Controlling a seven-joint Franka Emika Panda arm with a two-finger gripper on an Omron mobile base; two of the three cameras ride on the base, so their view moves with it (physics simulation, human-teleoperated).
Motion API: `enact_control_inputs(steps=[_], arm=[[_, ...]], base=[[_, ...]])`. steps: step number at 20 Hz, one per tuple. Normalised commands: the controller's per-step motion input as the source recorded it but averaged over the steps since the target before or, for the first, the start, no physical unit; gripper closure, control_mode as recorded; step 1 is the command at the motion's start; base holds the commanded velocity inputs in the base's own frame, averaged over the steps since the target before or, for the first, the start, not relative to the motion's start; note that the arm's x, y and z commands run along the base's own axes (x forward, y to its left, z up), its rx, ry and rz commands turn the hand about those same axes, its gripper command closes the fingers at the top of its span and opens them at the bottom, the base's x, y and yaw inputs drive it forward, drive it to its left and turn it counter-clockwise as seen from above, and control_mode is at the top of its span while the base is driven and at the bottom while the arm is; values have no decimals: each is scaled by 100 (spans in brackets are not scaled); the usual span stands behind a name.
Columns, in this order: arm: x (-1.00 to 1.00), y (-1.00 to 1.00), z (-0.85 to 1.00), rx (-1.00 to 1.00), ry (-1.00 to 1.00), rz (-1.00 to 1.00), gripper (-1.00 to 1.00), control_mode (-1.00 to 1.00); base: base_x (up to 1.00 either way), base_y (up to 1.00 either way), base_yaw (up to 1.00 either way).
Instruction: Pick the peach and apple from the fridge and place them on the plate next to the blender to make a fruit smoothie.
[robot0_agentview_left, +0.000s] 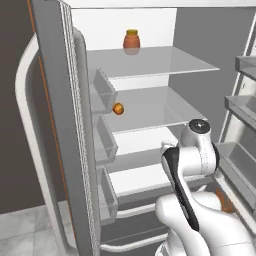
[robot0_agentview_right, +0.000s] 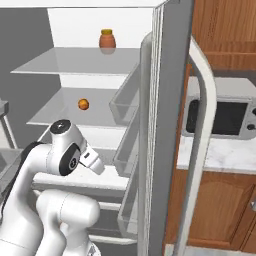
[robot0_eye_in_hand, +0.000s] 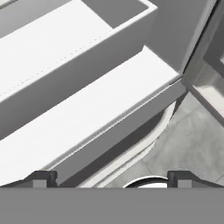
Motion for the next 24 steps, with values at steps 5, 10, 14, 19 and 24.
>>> enact_control_inputs(steps=[5,10,14,19,24], arm=[[0,0,0,0,0,0,-100,100],[0,0,0,0,0,0,-100,100],[30,3,32,0,-28,23,-100,-100],[23,16,62,-6,-31,25,-100,-100],[27,44,52,-15,-10,15,-100,-100]], base=[[71,39,0],[66,17,8],[0,0,0],[0,0,0],[0,0,0]])
